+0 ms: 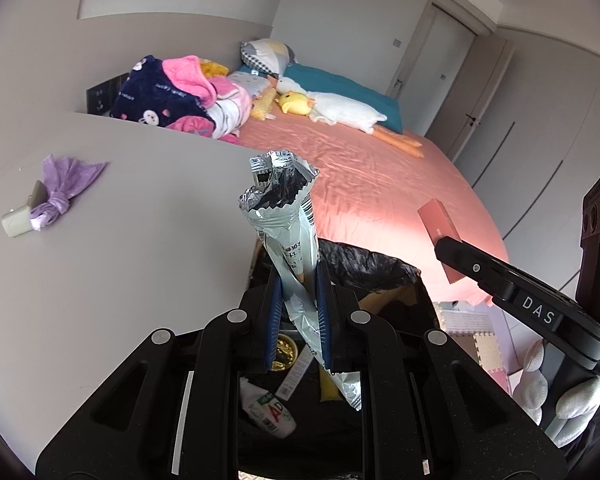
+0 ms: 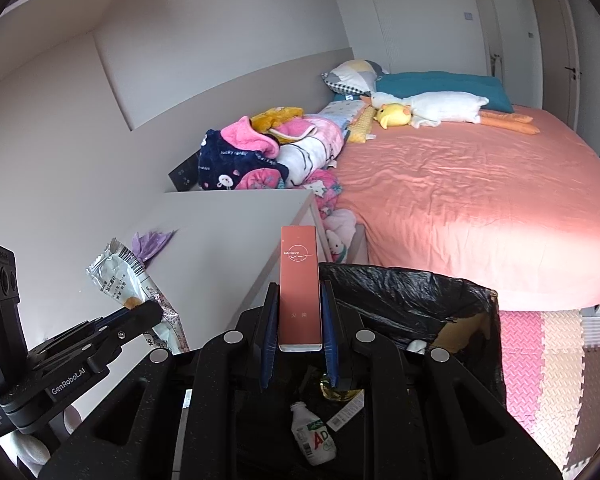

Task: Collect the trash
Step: 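Carry the foil wrapper and orange box over the bin and release both, then move both open tools back over the desk toward the remaining trash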

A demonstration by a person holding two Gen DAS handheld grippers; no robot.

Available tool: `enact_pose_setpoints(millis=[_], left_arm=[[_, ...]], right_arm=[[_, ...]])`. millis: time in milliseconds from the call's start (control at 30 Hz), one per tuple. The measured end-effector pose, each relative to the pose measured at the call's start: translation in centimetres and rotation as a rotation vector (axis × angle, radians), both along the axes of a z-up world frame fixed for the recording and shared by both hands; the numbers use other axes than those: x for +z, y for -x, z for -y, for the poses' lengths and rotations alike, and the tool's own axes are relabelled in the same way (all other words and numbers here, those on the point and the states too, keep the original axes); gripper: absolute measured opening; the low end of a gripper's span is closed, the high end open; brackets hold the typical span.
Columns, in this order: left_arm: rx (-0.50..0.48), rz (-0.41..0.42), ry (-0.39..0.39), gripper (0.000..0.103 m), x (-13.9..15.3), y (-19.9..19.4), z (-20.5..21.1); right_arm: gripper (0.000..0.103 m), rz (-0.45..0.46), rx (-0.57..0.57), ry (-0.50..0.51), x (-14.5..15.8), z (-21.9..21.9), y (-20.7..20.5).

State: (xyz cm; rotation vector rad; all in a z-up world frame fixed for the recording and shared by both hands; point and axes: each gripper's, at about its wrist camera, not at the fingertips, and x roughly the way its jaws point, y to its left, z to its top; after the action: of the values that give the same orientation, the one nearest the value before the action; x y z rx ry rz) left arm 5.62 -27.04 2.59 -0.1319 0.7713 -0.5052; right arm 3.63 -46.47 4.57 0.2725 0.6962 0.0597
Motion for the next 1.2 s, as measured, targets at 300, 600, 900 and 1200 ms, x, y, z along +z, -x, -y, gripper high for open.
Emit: enact_pose_setpoints(millis=[300, 600, 900, 1200], left_arm=[[-0.079, -0.021, -0.018, 0.015, -0.6, -0.2, 2.9], [-0.094, -0.084, -0.104, 0.095, -2.4, -0.8, 5.5], [-0.052, -0.044, -0.095, 0.096, -2.2, -1.0, 4.4], [0.000, -0.052, -0.091, 0.096, -2.3, -1.2, 2.2]], right_arm=[[0.021, -0.012, -0.047, -0.003, -0.4, 2.2, 0.8], [0.074, -0.022, -0.185, -0.012, -1.1, 4.8, 1.7], [0.086, 0.018, -0.255, -0.019, -0.7, 5.8, 2.4], [0.087, 0.007, -0.219, -0.009, -0.8, 4.1, 1.3]])
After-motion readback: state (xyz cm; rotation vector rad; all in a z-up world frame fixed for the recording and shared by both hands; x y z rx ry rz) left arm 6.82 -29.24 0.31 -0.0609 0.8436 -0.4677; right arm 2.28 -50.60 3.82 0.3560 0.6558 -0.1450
